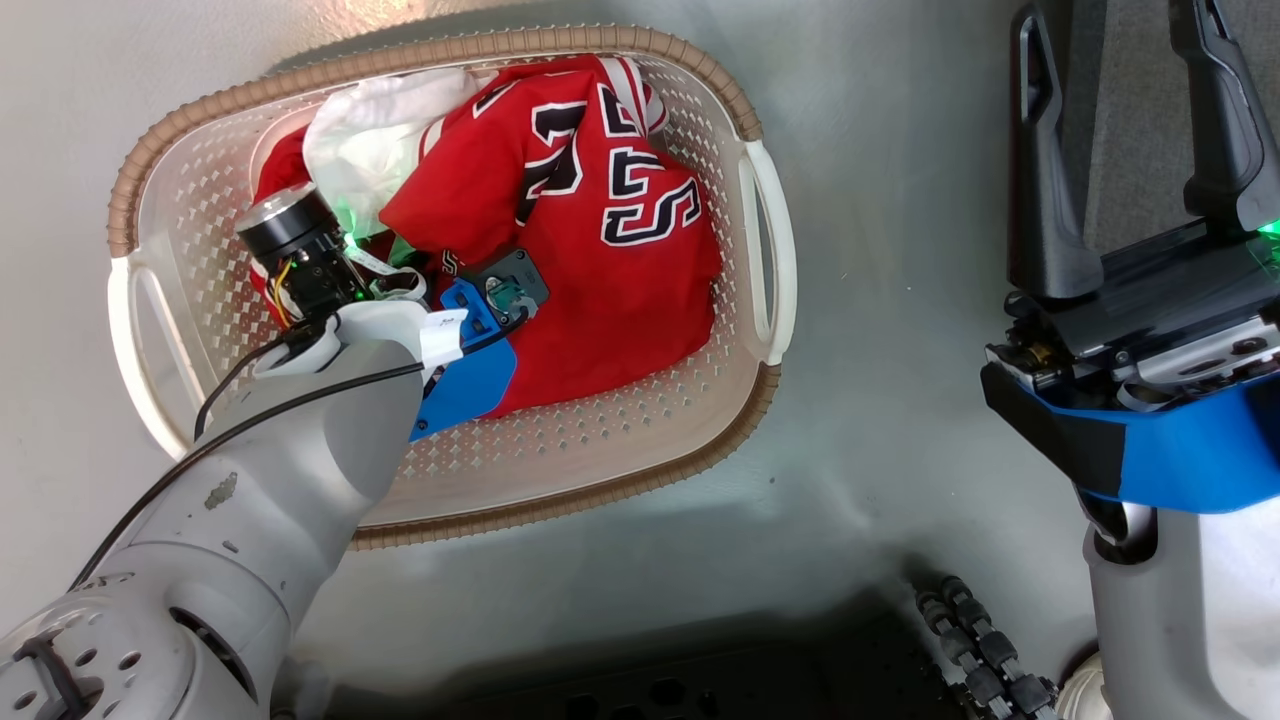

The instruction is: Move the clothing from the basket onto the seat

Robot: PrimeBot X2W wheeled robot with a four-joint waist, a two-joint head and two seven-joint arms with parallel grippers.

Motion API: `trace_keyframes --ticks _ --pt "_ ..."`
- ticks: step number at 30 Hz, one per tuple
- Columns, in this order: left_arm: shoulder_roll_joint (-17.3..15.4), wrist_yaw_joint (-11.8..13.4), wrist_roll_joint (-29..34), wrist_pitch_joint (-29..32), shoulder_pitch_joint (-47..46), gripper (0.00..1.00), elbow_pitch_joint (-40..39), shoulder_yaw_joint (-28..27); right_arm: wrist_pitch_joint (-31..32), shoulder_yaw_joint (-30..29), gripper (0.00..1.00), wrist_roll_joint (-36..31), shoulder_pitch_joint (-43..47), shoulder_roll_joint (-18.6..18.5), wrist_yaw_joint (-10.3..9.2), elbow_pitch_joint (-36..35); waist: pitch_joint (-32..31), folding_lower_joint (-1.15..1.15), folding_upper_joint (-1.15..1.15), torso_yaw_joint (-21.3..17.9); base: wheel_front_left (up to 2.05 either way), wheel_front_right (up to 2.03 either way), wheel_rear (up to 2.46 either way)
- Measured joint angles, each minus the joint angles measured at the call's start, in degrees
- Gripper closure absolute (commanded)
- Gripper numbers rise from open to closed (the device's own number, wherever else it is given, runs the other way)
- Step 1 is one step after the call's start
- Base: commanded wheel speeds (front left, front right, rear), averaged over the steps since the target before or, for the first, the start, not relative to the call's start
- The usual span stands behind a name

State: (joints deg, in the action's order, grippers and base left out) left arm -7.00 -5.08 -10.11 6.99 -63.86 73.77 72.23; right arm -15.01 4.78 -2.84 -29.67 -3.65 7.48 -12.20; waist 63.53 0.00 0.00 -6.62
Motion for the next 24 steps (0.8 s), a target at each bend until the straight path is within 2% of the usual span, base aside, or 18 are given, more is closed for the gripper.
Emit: trace_keyframes --ticks 7,15,19,24 --pt "0.23 0.62 -0.05 -1.66 0.04 1.00 0.09 0.14 0.00 -0.07 0.00 0.10 -0.66 0.08 0.00 0.21 -0.66 0.00 0.00 0.05 0.00 0.00 0.00" --pt "0.89 1.68 -2.10 -6.68 1.49 1.00 0.08 -0.90 0.00 0.12 0.00 0.97 -0.83 0.21 0.00 2.00 -4.73 0.00 0.00 0.65 0.00 0.00 0.00" --pt "-0.22 1.42 -3.69 -9.81 2.46 1.00 0.09 -1.86 -0.01 0.32 0.00 1.49 -1.42 0.30 0.00 3.15 -7.60 0.00 0.00 0.89 0.00 0.00 0.00" --pt "-4.14 -0.97 -5.36 -14.32 3.12 1.00 0.24 -2.55 -0.01 0.44 0.00 1.72 -0.98 0.34 0.00 5.04 -11.92 0.00 0.00 1.48 0.00 0.00 0.00"
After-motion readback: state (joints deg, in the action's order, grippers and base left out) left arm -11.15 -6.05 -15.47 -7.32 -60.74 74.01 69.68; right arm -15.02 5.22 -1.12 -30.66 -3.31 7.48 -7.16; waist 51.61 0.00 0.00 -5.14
